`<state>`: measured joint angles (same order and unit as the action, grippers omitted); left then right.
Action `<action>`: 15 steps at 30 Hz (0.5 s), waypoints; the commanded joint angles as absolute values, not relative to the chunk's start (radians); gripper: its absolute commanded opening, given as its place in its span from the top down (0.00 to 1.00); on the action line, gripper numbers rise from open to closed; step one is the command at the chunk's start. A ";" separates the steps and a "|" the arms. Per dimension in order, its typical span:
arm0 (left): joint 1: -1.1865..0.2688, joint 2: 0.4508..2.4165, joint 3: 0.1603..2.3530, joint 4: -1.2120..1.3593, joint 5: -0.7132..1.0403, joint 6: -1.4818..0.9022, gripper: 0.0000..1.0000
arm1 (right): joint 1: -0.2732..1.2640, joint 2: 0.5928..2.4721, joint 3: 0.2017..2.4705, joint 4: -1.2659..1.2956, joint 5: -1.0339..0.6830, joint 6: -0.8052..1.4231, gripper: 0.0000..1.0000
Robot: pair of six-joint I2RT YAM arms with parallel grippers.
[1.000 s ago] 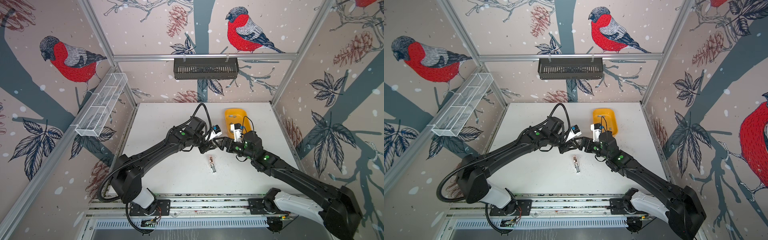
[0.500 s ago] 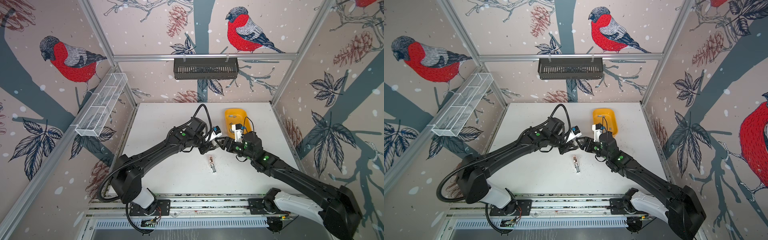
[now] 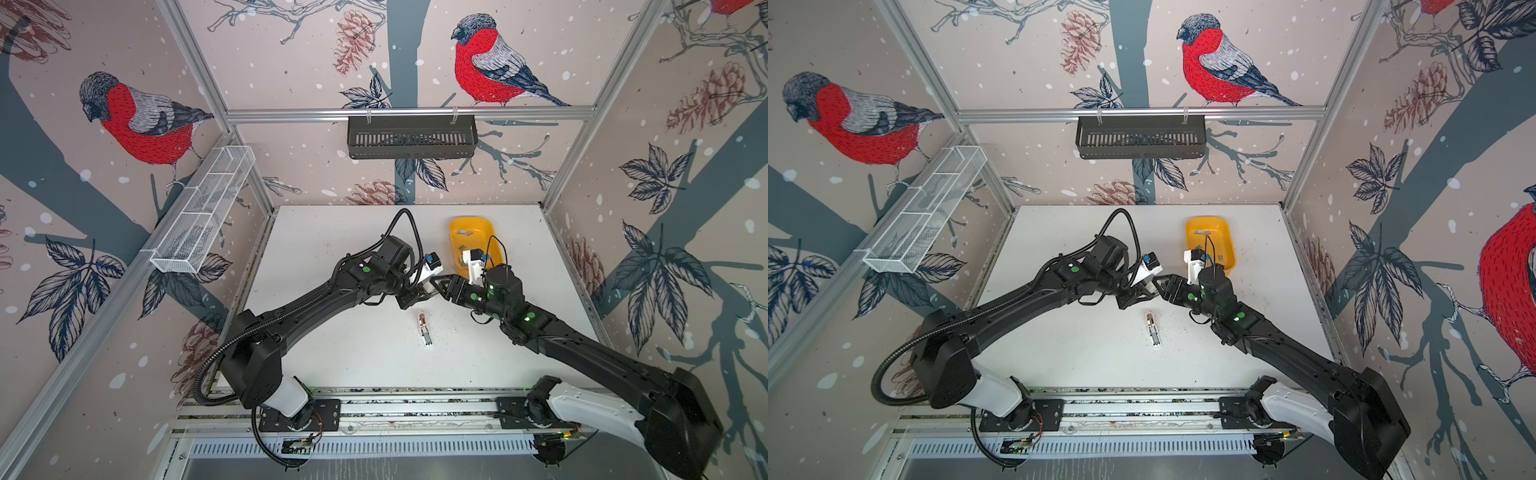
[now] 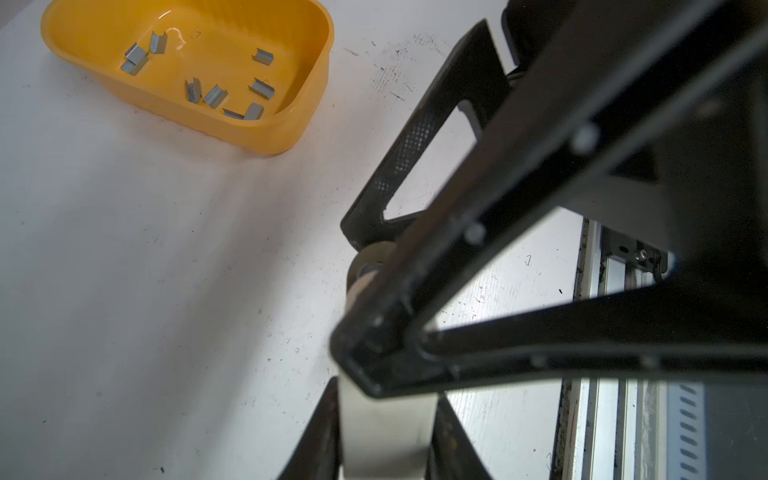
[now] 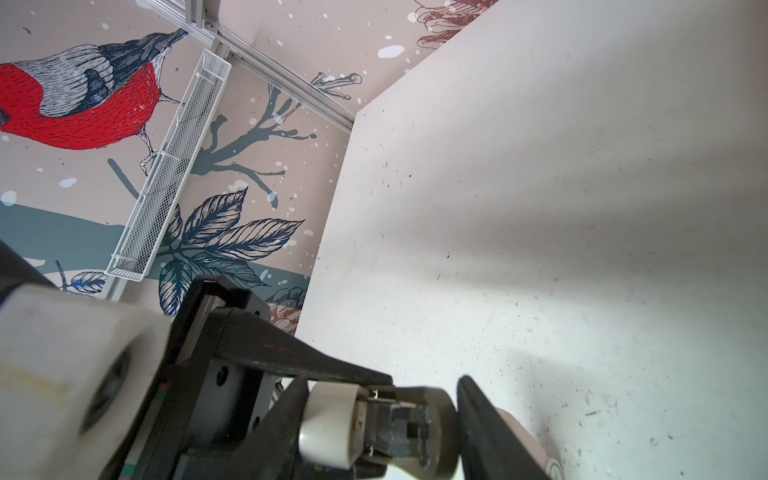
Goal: Load the staples into the stapler
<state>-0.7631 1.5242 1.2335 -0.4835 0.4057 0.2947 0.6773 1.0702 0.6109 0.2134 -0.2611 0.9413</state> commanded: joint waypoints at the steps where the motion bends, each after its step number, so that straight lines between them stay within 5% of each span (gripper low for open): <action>1: -0.762 1.513 1.235 -0.452 0.419 0.304 0.81 | 0.676 1.074 0.607 0.236 -0.280 0.959 0.43; 15: -0.764 1.514 1.236 -0.453 0.418 0.304 0.82 | 0.663 1.069 0.593 0.256 -0.294 0.975 0.54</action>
<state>-0.7631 1.5204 1.2327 -0.4820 0.4080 0.2947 0.6643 1.0733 0.5949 0.2375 -0.2874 0.9726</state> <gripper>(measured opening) 0.293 0.462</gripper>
